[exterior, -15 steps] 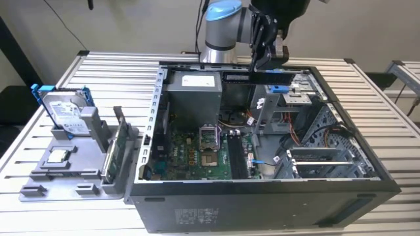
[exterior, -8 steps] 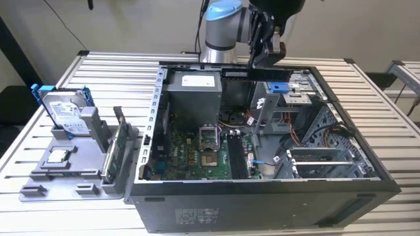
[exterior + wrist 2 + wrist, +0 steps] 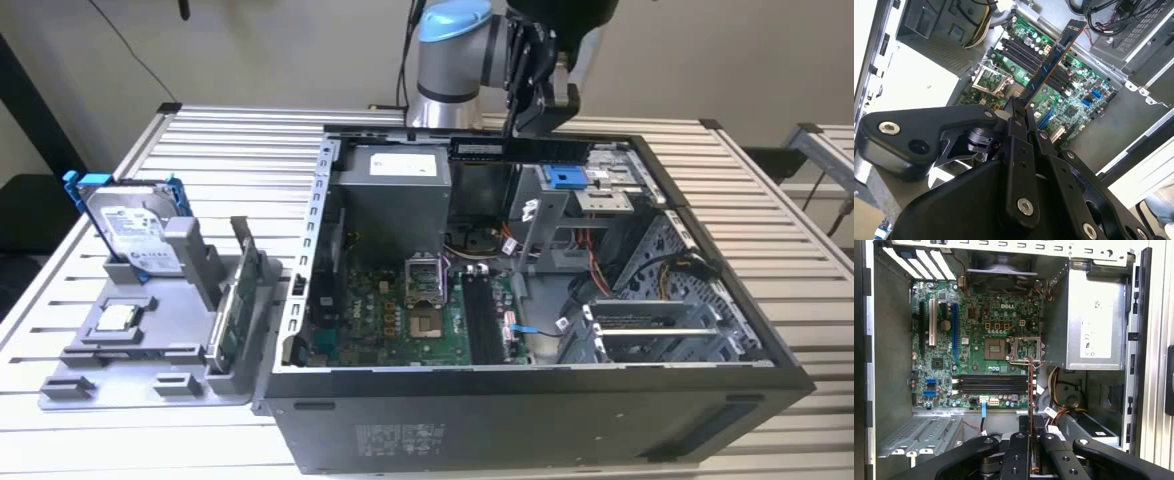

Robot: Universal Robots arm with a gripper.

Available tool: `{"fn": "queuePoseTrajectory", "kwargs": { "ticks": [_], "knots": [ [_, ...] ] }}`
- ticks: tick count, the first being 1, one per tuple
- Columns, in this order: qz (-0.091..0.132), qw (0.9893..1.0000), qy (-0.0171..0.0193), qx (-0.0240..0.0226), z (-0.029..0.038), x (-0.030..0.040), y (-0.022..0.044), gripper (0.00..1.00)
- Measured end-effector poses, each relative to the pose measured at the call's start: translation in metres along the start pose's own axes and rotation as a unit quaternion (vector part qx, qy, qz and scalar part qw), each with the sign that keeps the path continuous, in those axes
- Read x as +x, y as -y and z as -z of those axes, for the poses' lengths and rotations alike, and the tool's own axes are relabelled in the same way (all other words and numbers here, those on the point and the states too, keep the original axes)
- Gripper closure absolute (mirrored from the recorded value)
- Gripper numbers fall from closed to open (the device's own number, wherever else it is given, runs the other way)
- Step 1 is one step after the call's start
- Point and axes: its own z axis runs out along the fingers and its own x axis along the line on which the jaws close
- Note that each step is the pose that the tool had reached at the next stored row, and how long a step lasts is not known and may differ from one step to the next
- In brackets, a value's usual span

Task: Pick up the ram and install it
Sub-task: 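Insert the ram into the slot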

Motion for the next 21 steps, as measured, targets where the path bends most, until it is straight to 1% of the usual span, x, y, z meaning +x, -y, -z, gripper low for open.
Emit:
{"fn": "queuePoseTrajectory", "kwargs": {
  "ticks": [10, 16, 21],
  "knots": [
    [-0.002, 1.0, 0.0, 0.0002, 0.0, -0.0001, 0.0, 0.86],
    [-0.012, 0.9999, 0.0002, 0.0011, -0.0001, -0.0001, 0.0, 0.86],
    [-0.024, 0.9997, 0.0006, 0.0023, -0.0003, -0.0001, 0.0, 0.86]
  ]
}}
